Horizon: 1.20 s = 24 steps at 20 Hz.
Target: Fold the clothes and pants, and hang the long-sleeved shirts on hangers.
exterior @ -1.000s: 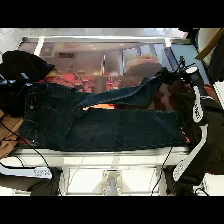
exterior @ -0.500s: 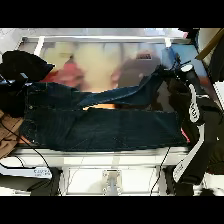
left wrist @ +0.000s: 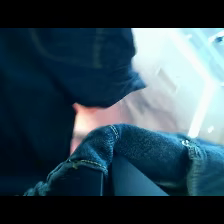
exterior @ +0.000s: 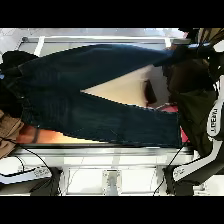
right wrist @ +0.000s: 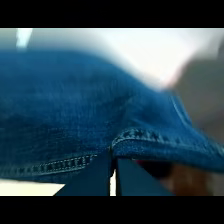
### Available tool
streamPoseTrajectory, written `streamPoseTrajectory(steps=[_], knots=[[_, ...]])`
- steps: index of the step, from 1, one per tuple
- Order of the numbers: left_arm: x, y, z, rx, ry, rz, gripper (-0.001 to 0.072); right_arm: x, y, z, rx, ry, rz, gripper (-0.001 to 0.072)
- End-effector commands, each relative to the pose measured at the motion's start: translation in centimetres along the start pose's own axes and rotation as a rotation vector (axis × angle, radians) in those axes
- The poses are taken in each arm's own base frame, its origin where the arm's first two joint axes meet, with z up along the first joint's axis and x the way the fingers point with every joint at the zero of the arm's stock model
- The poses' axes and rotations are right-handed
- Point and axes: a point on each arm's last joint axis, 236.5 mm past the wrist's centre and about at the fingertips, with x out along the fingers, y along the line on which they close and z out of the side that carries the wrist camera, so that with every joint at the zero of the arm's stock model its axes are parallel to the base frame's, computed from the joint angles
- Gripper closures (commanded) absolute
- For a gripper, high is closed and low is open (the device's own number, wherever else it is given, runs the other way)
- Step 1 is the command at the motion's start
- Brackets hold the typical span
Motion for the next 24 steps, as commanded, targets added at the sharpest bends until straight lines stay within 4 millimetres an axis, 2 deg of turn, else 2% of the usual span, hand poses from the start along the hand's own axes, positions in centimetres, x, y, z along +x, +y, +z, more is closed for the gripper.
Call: streamPoseTrajectory(steps=[1,3,5,6,7,8,9,10,12,15,16,17,18,20,22,24], knots=[[0.8,3.2,-3.9,0.034,0.167,0.082,0.0675,2.1,-0.3,-12.3,0.066,0.346,0.03,0.0685],[2.5,4.8,-6.6,0.009,0.271,0.093,0.0675,5.6,0.3,-19.1,0.175,0.446,0.063,0.0684],[4.2,6.0,-8.2,-0.018,0.322,0.101,0.0675,7.2,2.3,-25.4,0.238,0.571,0.105,0.0683],[4.8,6.1,-8.3,-0.043,0.316,0.096,0.0675,7.2,2.9,-27.2,0.247,0.612,0.115,0.068],[5.2,5.7,-7.7,-0.068,0.289,0.077,0.0675,7.0,3.4,-27.9,0.253,0.639,0.128,0.061],[5.4,5.2,-6.7,-0.087,0.247,0.06,0.0675,6.7,4.0,-27.4,0.263,0.637,0.152,0.0442],[5.4,4.7,-5.5,-0.106,0.198,0.042,0.0674,6.2,4.4,-26.3,0.271,0.618,0.171,0.0355],[5.3,4.2,-4.5,-0.119,0.16,0.028,0.0675,5.5,4.4,-24.7,0.273,0.585,0.175,0.0355],[5.1,3.6,-3.9,-0.131,0.135,0.009,0.0675,3.7,3.5,-19.8,0.248,0.464,0.144,0.0365],[5.1,3.4,-4.0,-0.13,0.14,0.005,0.0675,1.1,-0.1,-10.0,0.246,0.158,0.014,0.0372],[5.2,3.3,-4.0,-0.129,0.141,0.005,0.0675,0.7,-1.7,-7.2,0.261,0.058,-0.04,0.0373],[5.2,3.1,-4.1,-0.126,0.143,0.002,0.0674,1.1,-2.9,-5.6,0.267,0.005,-0.067,0.0373],[5.3,2.9,-4.2,-0.124,0.145,0.0,0.0675,2.1,-3.6,-5.4,0.293,0.003,-0.063,0.0374],[5.4,2.6,-4.4,-0.119,0.15,-0.004,0.0674,5.9,-4.6,-7.3,0.352,0.092,-0.007,0.0371],[5.5,2.4,-4.5,-0.117,0.152,-0.006,0.0674,9.3,-6.4,-8.1,0.474,0.118,0.034,0.037],[5.5,2.4,-4.5,-0.115,0.153,-0.006,0.0674,11.5,-7.3,-8.4,0.545,0.145,0.108,0.0371]])
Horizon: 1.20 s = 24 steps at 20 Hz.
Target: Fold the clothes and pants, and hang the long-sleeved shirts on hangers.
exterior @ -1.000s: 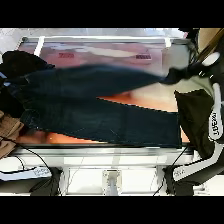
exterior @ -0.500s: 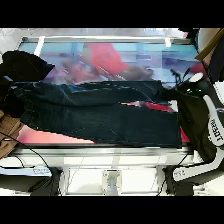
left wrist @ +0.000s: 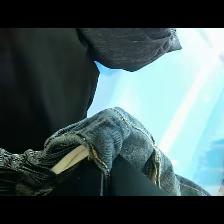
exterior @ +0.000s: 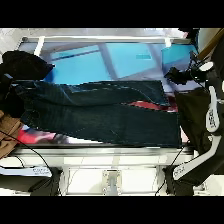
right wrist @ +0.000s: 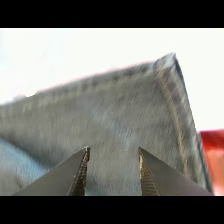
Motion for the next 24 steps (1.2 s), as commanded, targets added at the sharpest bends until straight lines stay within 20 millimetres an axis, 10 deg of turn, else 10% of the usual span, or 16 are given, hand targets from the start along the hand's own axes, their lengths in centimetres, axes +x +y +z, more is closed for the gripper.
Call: streamPoseTrajectory(steps=[1,15,20,21,24], knots=[[0.0,-0.2,0.0,0.003,-0.001,-0.003,0.0675,4.0,-2.1,0.4,0.129,0.072,0.091,0.0371],[0.9,-1.8,-1.1,0.1,0.023,-0.017,0.0674,8.8,-6.7,-2.1,0.186,0.179,-0.006,0.0413],[0.9,-1.8,-1.1,0.1,0.024,-0.017,0.0675,8.8,-6.2,-2.7,0.152,0.204,0.006,0.0555],[0.9,-1.8,-1.1,0.1,0.024,-0.017,0.0674,8.8,-5.8,-2.6,0.132,0.204,0.021,0.0672],[0.9,-1.8,-1.1,0.099,0.024,-0.018,0.0674,7.8,-5.1,-1.5,0.104,0.17,0.04,0.0684]])
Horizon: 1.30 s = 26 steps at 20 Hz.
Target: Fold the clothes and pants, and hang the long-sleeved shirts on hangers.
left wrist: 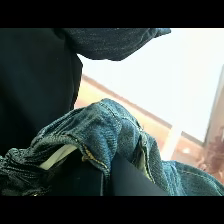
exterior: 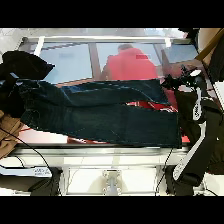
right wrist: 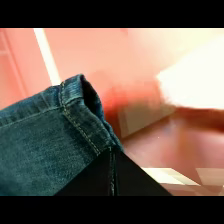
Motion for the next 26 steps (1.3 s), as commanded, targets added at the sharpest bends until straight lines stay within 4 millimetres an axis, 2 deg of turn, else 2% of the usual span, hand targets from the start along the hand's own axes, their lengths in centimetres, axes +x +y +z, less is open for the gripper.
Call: streamPoseTrajectory(steps=[1,2,6,7,8,9,13,15,16,17,18,20,21,23,24,26], knots=[[0.0,-0.1,0.0,0.002,0.0,-0.001,0.0675,-2.0,1.3,1.1,-0.051,-0.046,0.014,0.0684],[-0.1,-0.1,0.1,0.003,-0.002,-0.001,0.0674,-3.4,1.7,2.1,-0.062,-0.089,0.008,0.0685],[-0.2,-0.7,0.0,0.005,-0.003,-0.012,0.0674,-11.6,3.7,6.9,-0.106,-0.322,-0.008,0.0686],[-0.2,-0.8,0.0,0.007,-0.003,-0.013,0.0674,-13.3,4.1,7.7,-0.116,-0.368,-0.015,0.0686],[-0.1,-1.0,-0.1,0.011,-0.001,-0.015,0.0674,-14.1,4.3,8.0,-0.127,-0.388,-0.027,0.0686],[0.0,-1.2,-0.2,0.014,0.0,-0.017,0.0674,-14.2,4.1,7.9,-0.133,-0.385,-0.038,0.0686],[0.6,-2.3,0.5,0.035,-0.045,-0.018,0.0674,-10.9,3.0,6.4,-0.113,-0.31,-0.057,0.0685],[0.8,-2.5,1.0,0.043,-0.067,-0.014,0.0669,-10.2,2.9,6.2,-0.108,-0.297,-0.052,0.0678],[0.8,-2.5,0.9,0.041,-0.065,-0.016,0.0529,-10.4,3.4,6.0,-0.107,-0.293,-0.036,0.0579],[0.5,-2.6,0.9,0.03,-0.062,-0.017,0.0145,-11.1,3.8,6.1,-0.114,-0.297,-0.028,0.0433],[-0.1,-2.3,1.1,0.007,-0.066,-0.015,0.0023,-12.4,4.6,6.2,-0.132,-0.312,-0.027,0.0386],[-3.0,-1.6,1.9,-0.01,-0.074,-0.012,0.0025,-16.6,6.1,6.2,-0.183,-0.353,-0.036,0.0386],[-5.2,-1.2,2.1,-0.014,-0.073,-0.011,0.0025,-18.8,6.8,5.6,-0.204,-0.357,-0.037,0.0385],[-9.8,0.2,1.3,0.03,-0.037,0.038,0.0026,-23.1,8.1,2.5,-0.294,-0.301,-0.053,0.04],[-12.2,1.9,0.3,0.064,-0.004,0.116,0.0026,-25.0,8.4,0.9,-0.304,-0.279,-0.066,0.0401],[-16.0,5.0,-2.5,0.064,0.045,0.25,0.0026,-27.3,8.4,-2.6,-0.304,-0.23,-0.085,0.0401]])
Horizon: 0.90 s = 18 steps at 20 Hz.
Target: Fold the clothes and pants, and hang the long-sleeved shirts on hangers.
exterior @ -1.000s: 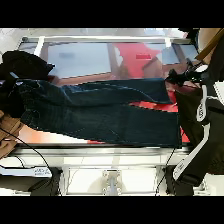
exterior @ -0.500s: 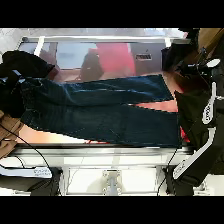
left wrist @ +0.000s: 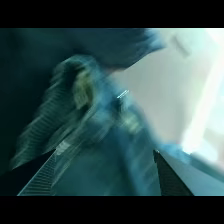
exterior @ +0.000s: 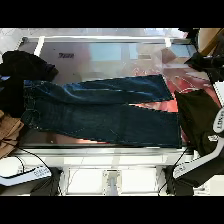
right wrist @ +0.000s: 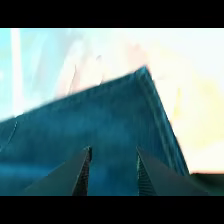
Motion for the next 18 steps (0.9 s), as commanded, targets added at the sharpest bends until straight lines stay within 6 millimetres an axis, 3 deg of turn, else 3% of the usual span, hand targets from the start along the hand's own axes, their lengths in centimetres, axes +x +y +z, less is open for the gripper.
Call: streamPoseTrajectory(steps=[1,3,6,8,10,12,14,18], knots=[[-6.4,5.5,-5.1,0.021,0.105,0.21,0.0027,-5.9,1.5,-4.9,-0.044,0.11,-0.01,0.0402],[-7.6,8.0,-9.2,-0.042,0.128,0.263,0.0028,-7.0,1.6,-9.5,-0.026,0.16,-0.009,0.0402],[-7.5,11.6,-16.5,-0.168,0.198,0.303,0.0036,-7.4,1.1,-18.0,0.051,0.186,-0.028,0.0401],[-5.8,13.2,-18.8,-0.246,0.174,0.308,0.0036,-7.8,1.1,-23.3,0.102,0.185,-0.044,0.0401],[-3.3,13.2,-19.6,-0.327,0.13,0.248,0.0036,-8.4,1.9,-27.0,0.128,0.178,-0.042,0.04],[-0.7,11.9,-20.4,-0.391,0.134,0.128,0.0036,-9.4,3.4,-27.8,0.116,0.127,-0.032,0.04],[1.3,11.1,-20.6,-0.434,0.153,0.033,0.0036,-10.9,5.3,-26.6,0.088,0.045,-0.01,0.0401],[4.0,12.8,-21.2,-0.525,0.159,0.019,0.0036,-13.4,7.4,-25.0,0.069,-0.057,-0.009,0.0401]])
